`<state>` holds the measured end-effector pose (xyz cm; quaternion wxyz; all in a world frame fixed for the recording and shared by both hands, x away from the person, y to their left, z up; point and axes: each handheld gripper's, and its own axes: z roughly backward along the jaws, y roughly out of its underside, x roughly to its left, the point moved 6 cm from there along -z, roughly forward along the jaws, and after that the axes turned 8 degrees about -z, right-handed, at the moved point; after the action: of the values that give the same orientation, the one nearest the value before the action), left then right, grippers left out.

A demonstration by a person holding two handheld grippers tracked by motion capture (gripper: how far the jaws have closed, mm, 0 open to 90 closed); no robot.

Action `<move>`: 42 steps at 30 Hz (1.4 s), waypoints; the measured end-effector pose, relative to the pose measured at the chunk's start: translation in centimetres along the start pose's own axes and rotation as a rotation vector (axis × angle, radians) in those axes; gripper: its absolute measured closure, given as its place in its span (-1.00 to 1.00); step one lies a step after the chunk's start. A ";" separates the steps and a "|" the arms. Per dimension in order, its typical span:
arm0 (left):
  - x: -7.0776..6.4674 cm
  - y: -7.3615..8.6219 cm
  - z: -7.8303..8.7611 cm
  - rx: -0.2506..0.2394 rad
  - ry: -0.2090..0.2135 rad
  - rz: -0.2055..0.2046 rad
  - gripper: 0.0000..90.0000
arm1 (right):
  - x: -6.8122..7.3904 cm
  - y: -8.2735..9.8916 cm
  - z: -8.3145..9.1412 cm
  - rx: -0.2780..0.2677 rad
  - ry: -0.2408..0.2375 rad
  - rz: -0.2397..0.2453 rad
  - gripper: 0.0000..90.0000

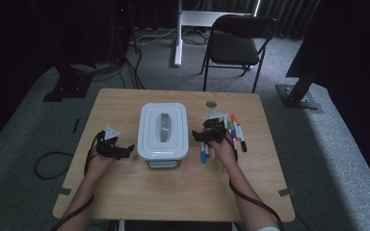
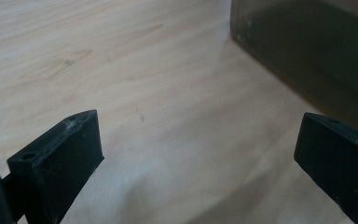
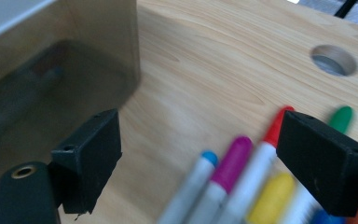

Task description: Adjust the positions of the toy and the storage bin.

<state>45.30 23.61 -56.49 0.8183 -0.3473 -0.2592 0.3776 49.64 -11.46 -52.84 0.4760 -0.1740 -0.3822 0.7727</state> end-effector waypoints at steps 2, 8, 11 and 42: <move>0.2 -1.0 -0.6 -0.008 0.005 -0.008 -0.97 | 0.4 -0.5 -1.5 0.035 -0.011 -0.014 -0.69; 0.6 -3.0 -1.5 -0.019 0.002 -0.033 -0.97 | 0.8 -1.3 -3.8 0.060 -0.005 -0.018 -0.69; 0.4 -3.6 -2.0 -0.017 0.009 -0.044 -0.97 | 1.0 -1.8 -4.3 0.055 -0.026 -0.044 -0.68; -5.6 -2.8 1.7 -0.006 0.009 -0.126 -0.96 | 2.9 -0.1 -2.9 0.080 -0.168 0.017 -0.42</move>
<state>42.13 18.45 -54.17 0.8404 -0.3346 -0.2782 0.3231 50.14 -7.70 -54.42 0.4423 -0.0926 -0.3883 0.8031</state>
